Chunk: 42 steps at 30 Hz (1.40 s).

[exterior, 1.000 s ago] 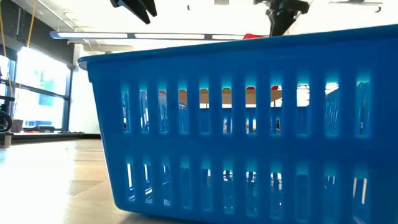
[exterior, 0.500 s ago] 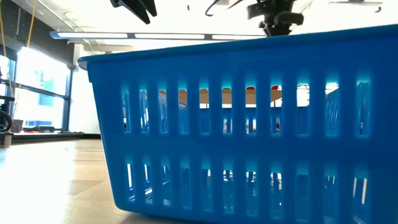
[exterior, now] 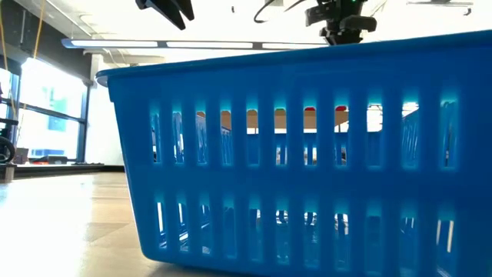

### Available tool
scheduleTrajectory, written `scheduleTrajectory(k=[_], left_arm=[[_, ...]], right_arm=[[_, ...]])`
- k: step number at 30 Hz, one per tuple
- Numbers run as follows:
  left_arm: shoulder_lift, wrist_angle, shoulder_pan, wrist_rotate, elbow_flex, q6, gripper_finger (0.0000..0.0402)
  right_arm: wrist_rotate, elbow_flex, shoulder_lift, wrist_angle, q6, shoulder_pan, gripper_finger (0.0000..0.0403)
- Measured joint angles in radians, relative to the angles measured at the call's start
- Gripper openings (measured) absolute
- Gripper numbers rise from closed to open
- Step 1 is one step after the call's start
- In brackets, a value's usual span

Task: Stack baskets on shelf by color
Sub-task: Stack the red bin on top of the other red bins on the shelf, then stack the blue bin on top of the other blue bins on the shelf

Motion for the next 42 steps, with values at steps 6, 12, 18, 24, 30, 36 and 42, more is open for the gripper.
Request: scheduleTrajectory(k=[6,12,18,24,30,36,42], left_arm=[[0.0,0.0,0.0,0.0,0.0,-0.022,0.0197],[0.0,0.0,0.0,0.001,0.0,-0.066,0.0197],[0.0,-0.001,0.0,0.004,0.0,-0.069,0.0197],[0.0,-0.001,0.0,0.004,0.0,-0.068,0.0197],[0.0,-0.001,0.0,0.007,0.0,-0.069,0.0197],[0.0,-0.001,0.0,0.014,0.0,-0.135,0.0197],[0.01,-0.002,-0.015,0.03,0.0,-0.305,0.0197]], right_arm=[[0.042,0.0,0.0,-0.001,0.0,0.0,0.0117],[0.044,0.0,-0.018,0.01,0.0,0.0,0.013],[0.047,0.0,-0.03,0.049,0.001,-0.002,0.013],[0.062,0.0,-0.035,0.045,0.006,-0.002,0.013],[0.045,0.0,-0.042,0.044,0.015,-0.002,0.013],[0.04,0.001,-0.052,0.036,0.066,0.001,0.013],[0.012,0.001,-0.085,0.019,0.179,0.009,0.013]])
